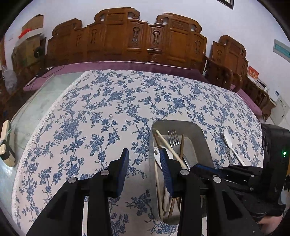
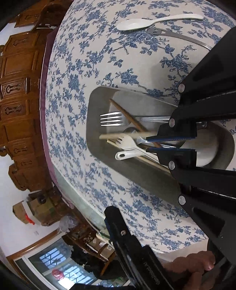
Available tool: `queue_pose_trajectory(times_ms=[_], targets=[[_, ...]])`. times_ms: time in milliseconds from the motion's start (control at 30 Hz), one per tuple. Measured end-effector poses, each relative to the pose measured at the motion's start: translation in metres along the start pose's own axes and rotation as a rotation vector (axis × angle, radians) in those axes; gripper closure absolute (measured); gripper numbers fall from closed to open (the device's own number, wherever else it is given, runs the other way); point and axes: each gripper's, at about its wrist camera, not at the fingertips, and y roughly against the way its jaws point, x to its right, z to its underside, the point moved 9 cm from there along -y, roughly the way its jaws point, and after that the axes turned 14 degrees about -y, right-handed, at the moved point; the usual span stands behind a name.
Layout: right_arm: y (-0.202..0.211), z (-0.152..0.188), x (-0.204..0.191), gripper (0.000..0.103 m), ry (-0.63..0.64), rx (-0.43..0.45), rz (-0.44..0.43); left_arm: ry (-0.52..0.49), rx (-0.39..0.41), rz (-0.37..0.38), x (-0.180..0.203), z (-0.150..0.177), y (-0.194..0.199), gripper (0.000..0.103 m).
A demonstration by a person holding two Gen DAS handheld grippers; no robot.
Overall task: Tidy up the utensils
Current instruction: 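Lower the light chopstick into the tray and open the right tool, then move the right tool to the pile and grasp a white plastic spoon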
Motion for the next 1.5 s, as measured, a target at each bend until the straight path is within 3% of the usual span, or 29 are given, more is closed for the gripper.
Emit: queue_pose_trajectory(times_ms=[167,333,367,433,500,633,800,1233,1367,1500], targets=[[0.018,-0.005,0.001,0.093,0.044,0.031,-0.019,-0.003,0.004,0.005,0.004,-0.001,0.001,0.069],[0.051,-0.011,0.030,0.093,0.117,0.091,0.049,-0.028,0.018,0.013,0.018,-0.004,0.007,0.069],[0.058,-0.012,0.041,0.093,0.133,0.102,0.075,-0.035,0.022,0.014,0.023,-0.005,0.008,0.067],[0.067,-0.015,0.065,0.089,0.154,0.115,0.128,-0.048,0.035,0.017,0.032,-0.008,0.012,0.048],[0.073,-0.017,0.096,0.076,0.158,0.116,0.183,-0.062,0.053,0.009,0.041,-0.011,0.017,0.046],[0.075,-0.019,0.149,0.076,0.135,0.095,0.255,-0.076,0.073,0.017,0.059,-0.015,0.024,0.036],[0.064,-0.015,0.188,0.076,0.120,0.046,0.293,-0.119,0.077,0.025,0.085,-0.018,0.030,0.030],[0.034,-0.025,0.197,0.076,0.138,-0.016,0.323,-0.206,0.031,0.075,0.145,0.001,0.023,0.030],[0.036,-0.023,0.198,0.094,0.131,-0.049,0.332,-0.223,0.021,0.085,0.157,0.005,0.024,0.030],[0.045,-0.010,0.201,0.094,0.132,-0.093,0.326,-0.237,0.007,0.097,0.170,0.011,0.028,0.030]])
